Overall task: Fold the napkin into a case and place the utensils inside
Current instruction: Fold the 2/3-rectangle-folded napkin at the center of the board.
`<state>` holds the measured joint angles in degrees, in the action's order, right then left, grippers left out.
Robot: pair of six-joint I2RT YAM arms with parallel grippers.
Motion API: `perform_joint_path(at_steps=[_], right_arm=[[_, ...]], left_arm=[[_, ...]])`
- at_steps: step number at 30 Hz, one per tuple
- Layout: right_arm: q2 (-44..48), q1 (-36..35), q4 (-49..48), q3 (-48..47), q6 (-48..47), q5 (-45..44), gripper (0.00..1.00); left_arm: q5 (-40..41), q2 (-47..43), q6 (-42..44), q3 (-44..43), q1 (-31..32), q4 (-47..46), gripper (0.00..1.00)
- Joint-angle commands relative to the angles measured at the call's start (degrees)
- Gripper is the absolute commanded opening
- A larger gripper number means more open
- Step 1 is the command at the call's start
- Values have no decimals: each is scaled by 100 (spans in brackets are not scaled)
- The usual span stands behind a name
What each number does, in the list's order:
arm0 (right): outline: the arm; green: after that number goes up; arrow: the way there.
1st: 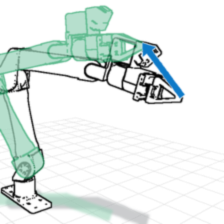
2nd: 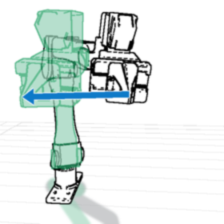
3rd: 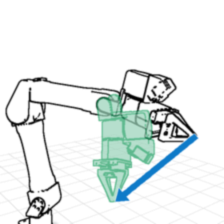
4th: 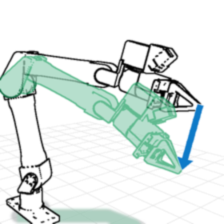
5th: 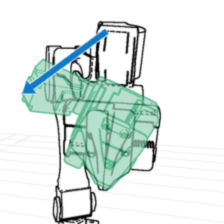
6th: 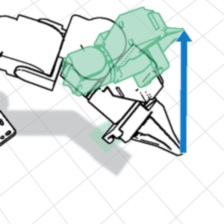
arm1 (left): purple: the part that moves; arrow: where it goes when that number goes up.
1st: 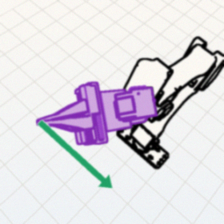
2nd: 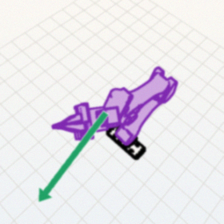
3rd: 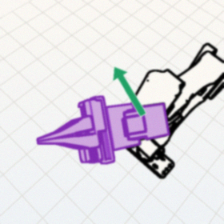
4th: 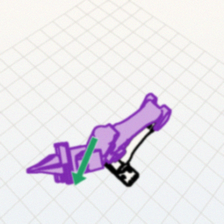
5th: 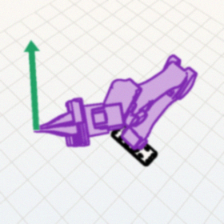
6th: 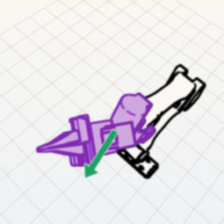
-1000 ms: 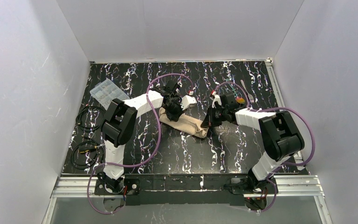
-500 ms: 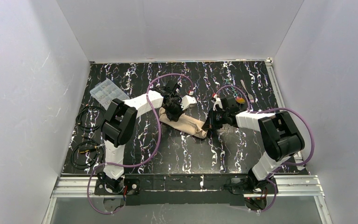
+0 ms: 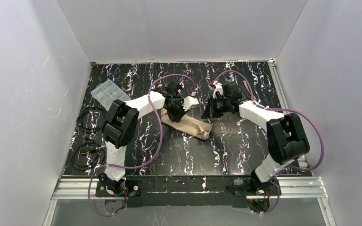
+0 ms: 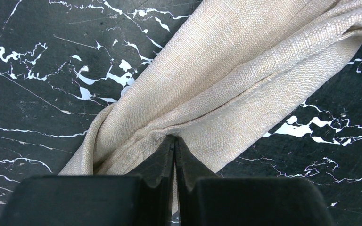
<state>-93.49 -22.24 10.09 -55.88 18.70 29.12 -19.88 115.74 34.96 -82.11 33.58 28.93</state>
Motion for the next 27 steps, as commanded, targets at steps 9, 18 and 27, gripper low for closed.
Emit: perform_joint_path(at_steps=[9, 18, 27], right_arm=[[-289, -37, -842, 896, 346, 578, 1], [-295, -38, -1276, 1658, 449, 440, 1], [675, 0, 368, 28, -728, 146, 12]], left_arm=[[643, 105, 173, 185, -71, 134, 0], [649, 133, 126, 166, -71, 148, 0], [637, 106, 216, 229, -71, 152, 0]])
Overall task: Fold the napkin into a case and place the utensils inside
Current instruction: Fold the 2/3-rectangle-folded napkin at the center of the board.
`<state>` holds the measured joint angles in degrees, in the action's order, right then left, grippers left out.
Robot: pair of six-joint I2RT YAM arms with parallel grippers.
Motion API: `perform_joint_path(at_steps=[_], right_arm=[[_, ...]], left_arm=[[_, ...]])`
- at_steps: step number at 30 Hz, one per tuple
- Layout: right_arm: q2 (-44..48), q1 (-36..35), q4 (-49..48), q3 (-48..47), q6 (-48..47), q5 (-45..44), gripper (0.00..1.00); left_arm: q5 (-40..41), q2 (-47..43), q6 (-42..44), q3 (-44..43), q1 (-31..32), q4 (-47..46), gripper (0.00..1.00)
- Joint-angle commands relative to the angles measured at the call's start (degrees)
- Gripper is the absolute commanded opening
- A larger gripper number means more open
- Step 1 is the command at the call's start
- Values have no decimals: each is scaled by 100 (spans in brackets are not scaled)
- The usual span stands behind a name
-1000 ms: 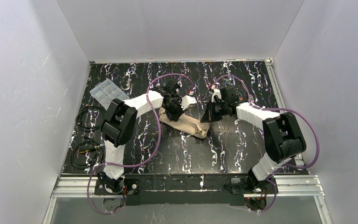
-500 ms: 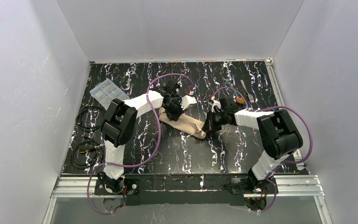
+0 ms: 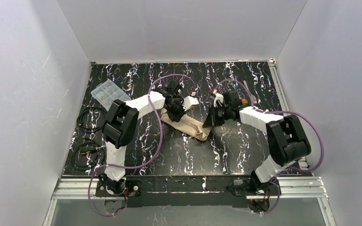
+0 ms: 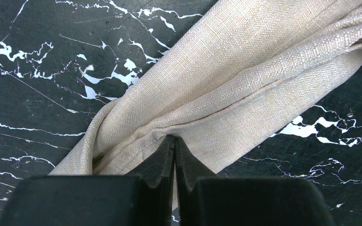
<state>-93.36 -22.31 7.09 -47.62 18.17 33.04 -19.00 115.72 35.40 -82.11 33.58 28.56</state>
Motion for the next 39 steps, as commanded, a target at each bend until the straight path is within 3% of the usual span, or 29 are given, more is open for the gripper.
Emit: perform_joint_path(at_steps=[1, 5, 8, 12, 17, 23, 39], right_arm=[[772, 6, 664, -811, -711, -233, 16], [1400, -51, -197, -209, -470, -68, 19], [1618, -234, -924, 213, -69, 314, 3], [1398, -733, -1376, 403, 182, 470, 1], [1050, -749, -2405, 926, 837, 568, 1], [270, -535, -2409, 1000, 1010, 660, 1], [-484, -32, -1922, 1160, 691, 695, 1]], left_arm=[[551, 108, 170, 218, -71, 190, 0], [521, 125, 148, 179, -71, 189, 0], [490, 157, 127, 133, -71, 233, 0], [499, 170, 134, 116, -71, 247, 0], [518, 157, 133, 116, -71, 272, 0], [542, 127, 176, 170, -71, 272, 0], [607, 36, 265, 321, -71, 142, 0]])
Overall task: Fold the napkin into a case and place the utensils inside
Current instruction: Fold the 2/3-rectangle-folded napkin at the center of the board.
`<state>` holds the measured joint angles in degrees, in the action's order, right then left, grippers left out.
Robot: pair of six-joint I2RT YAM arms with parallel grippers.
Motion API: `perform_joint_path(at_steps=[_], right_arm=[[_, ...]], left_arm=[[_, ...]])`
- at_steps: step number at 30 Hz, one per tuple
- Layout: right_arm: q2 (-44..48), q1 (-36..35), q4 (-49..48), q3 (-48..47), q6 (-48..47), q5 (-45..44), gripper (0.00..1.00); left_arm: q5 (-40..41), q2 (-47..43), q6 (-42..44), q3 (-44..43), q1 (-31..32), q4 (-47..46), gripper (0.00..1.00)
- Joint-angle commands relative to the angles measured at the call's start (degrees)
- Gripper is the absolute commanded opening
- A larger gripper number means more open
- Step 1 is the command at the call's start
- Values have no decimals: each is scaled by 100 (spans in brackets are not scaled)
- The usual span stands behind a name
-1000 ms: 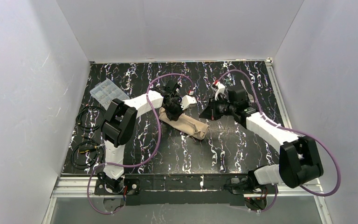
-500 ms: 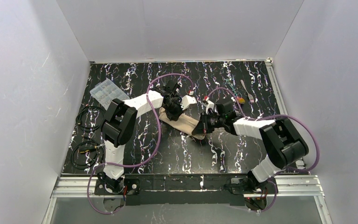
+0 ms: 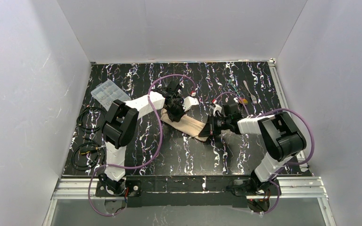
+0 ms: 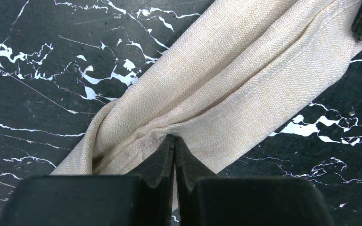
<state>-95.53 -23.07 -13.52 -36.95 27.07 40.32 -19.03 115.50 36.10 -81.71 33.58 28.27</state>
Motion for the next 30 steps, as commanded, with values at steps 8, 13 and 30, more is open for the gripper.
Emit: perform_joint_path(at_steps=[8, 13, 30], right_arm=[[-530, 60, 71, 256, -141, -90, 1], [-142, 89, 181, 215, -18, -11, 1], [-398, 26, -2648, 196, 2139, 1199, 9]], left_arm=[[426, -72, -1, 202, -71, 318, 0], [265, -286, -39, 152, -76, 479, 0], [399, -141, 27, 175, -80, 363, 0]])
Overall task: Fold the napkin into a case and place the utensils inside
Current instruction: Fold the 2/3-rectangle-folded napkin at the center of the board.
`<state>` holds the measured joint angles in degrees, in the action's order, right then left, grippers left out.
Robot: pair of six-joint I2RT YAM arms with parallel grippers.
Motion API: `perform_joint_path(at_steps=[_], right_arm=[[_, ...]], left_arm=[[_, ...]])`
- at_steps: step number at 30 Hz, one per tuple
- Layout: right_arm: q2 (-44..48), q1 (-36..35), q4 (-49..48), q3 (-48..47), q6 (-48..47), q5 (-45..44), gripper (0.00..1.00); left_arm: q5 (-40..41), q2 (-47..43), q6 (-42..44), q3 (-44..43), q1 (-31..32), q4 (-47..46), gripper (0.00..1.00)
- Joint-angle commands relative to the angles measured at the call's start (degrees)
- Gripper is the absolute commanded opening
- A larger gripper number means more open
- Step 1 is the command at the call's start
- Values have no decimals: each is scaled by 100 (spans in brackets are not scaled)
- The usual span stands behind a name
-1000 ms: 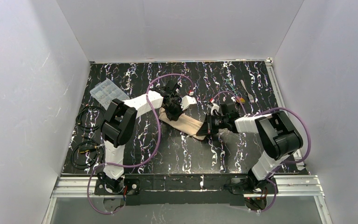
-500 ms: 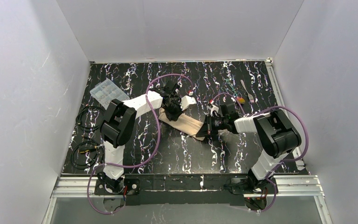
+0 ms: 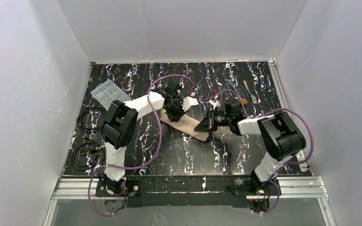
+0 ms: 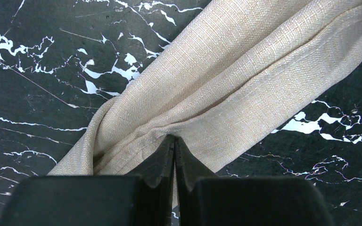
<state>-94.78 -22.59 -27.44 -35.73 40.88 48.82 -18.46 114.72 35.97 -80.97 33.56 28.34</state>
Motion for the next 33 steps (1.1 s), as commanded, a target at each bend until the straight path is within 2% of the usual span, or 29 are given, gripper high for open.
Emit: perform_joint_path(at_steps=[1, 4, 9, 15, 18, 22, 27, 32, 33], right_arm=[[-592, -26, -1410, 68, 854, 363, 9], [-939, -10, -1530, 38, 888, 362, 6], [-1350, 35, -1057, 25, 497, 100, 2], [-1244, 31, -391, -105, 70, -308, 1], [-939, 35, 155, -218, -226, -444, 1], [-659, 29, 557, -340, -401, -508, 1], [-403, -76, 881, -574, -455, -530, 2], [-239, -349, 1194, -1011, -435, -633, 2], [-228, -417, 1211, -1080, -406, -662, 3]], left_arm=[[342, -62, 38, 102, -78, 359, 0], [351, -74, 31, 120, -78, 361, 0], [351, -217, -53, 19, -78, 450, 1], [59, -570, -312, -433, -78, 1056, 26], [-187, -721, -495, -605, -122, 1375, 30], [-650, -759, -821, -968, -492, 1734, 30], [-444, -1068, -631, -847, -835, 1403, 30], [308, -1691, -86, -319, -957, 606, 31], [479, -1817, 63, -257, -975, 471, 35]])
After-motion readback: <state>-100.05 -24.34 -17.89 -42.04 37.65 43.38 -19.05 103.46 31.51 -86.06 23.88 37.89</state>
